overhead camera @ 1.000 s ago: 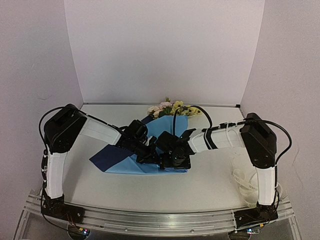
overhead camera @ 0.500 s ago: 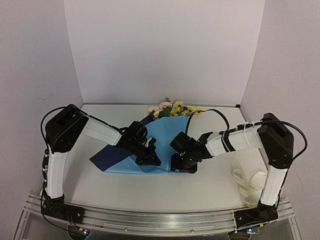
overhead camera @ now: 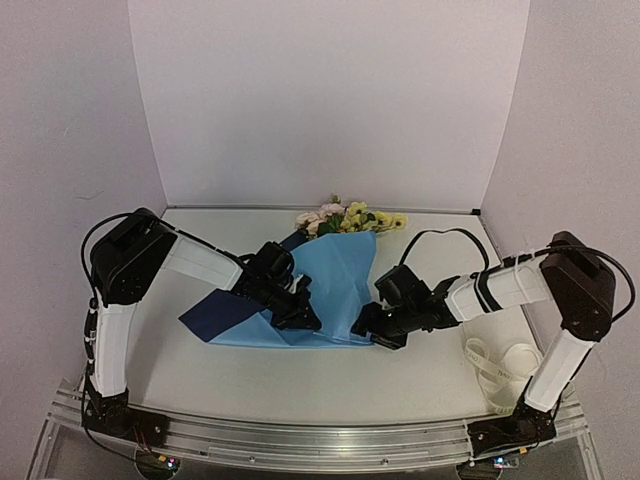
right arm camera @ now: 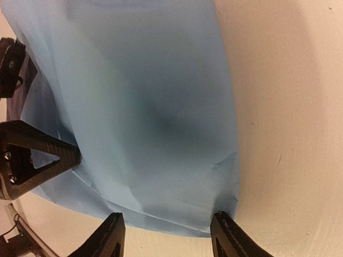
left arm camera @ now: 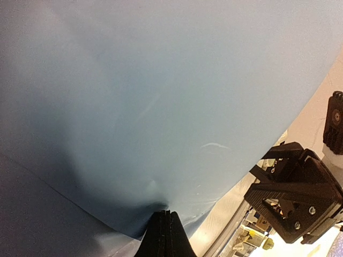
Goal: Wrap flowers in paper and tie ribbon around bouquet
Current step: Press the fold line on the 2/3-folded wrapping paper.
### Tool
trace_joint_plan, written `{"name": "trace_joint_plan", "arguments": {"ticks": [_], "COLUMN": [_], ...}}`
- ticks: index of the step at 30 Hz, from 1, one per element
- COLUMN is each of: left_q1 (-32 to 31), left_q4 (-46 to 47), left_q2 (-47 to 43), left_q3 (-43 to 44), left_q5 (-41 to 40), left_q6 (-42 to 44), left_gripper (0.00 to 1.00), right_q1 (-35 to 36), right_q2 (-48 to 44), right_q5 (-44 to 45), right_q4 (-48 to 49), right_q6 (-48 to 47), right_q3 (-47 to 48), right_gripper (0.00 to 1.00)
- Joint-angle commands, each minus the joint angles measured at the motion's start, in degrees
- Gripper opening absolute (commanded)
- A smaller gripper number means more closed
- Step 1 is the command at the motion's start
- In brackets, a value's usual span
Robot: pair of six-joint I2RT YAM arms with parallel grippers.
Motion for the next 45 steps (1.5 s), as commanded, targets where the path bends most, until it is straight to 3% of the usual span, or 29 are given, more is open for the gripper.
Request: {"name": "trace_joint_plan", "arguments": {"ticks": [1, 6, 12, 17, 23, 31, 37, 45], "left_q1": [1.9, 1.94, 1.94, 1.94, 1.94, 1.94, 1.94, 1.94], "left_q4": [-6.87, -6.96, -7.22, -7.09, -6.8, -7.4, -8.13, -8.49], "left_q2": [2.36, 2.27, 2.32, 2.56, 2.51, 2.29, 1.94, 2.21], "left_q3": [-0.16, 0.39, 1.2, 1.54, 0.98, 0.92, 0.91, 0.89], "left_q5": [-7.76, -7.63, -7.72, -7.89, -8.03, -8.47, -9.15, -9.28], "left_q6": [1.31, 1.62, 1.82, 1.77, 1.51, 1.78, 2.34, 2.56], "left_gripper": [0.0, 0.0, 0.0, 0.0, 0.0, 0.0, 0.0, 0.0], "right_q1": [-3.49, -6.54, -7.79, -8.06, -12.08, -16.22, -17.09, -20.07], "right_q2": [-0.91, -4.68, -2.97, 3.29, 12.86, 17.79, 17.85, 22.43], "right_q5": [-3.75, -9.74, -16.71, -24.08, -26.48, -26.24, -25.43, -25.76], "right_q4": [0.2, 6.99, 15.34, 29.03, 40.36, 48.26, 49.16, 49.87], "right_q6": [0.74, 0.13, 0.88, 6.48, 14.02, 21.34, 22.5, 25.19], "right_q3": [-4.48, -4.22, -1.91, 0.12, 3.41, 0.55, 0.11, 3.29], "right_gripper": [0.57, 0.56, 0.45, 0.39, 0.37, 0.38, 0.45, 0.44]}}
